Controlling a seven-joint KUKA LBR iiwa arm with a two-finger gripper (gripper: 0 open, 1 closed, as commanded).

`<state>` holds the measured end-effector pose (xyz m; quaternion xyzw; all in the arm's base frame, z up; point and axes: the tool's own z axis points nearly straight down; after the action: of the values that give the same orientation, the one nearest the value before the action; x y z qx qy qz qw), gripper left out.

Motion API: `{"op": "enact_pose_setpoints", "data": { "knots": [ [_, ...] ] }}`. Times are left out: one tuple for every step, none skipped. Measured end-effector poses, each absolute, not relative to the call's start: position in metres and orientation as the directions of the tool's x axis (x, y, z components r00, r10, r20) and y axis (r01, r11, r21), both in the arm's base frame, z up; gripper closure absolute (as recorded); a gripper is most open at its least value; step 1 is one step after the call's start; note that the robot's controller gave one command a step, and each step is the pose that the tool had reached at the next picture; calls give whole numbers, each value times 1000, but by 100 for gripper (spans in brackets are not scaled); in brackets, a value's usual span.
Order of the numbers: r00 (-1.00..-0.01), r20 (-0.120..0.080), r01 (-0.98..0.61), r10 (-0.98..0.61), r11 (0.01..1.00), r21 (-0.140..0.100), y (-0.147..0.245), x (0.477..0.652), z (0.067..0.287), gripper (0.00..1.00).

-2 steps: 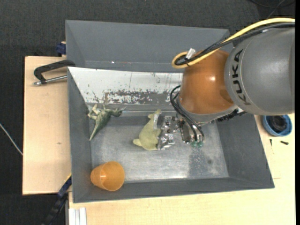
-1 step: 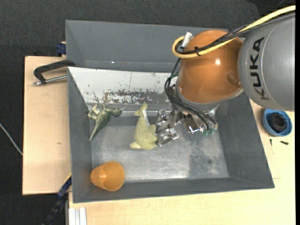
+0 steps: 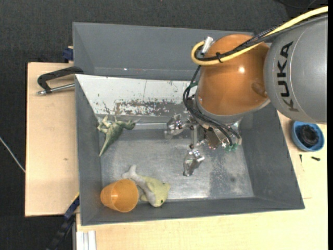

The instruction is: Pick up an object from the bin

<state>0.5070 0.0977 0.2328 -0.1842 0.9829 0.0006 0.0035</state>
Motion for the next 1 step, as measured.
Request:
{"op": "enact_pose_setpoints", "data": {
  "knots": [
    [-853,2,-521,-521,853,4,168,502,165,0]
  ]
}}
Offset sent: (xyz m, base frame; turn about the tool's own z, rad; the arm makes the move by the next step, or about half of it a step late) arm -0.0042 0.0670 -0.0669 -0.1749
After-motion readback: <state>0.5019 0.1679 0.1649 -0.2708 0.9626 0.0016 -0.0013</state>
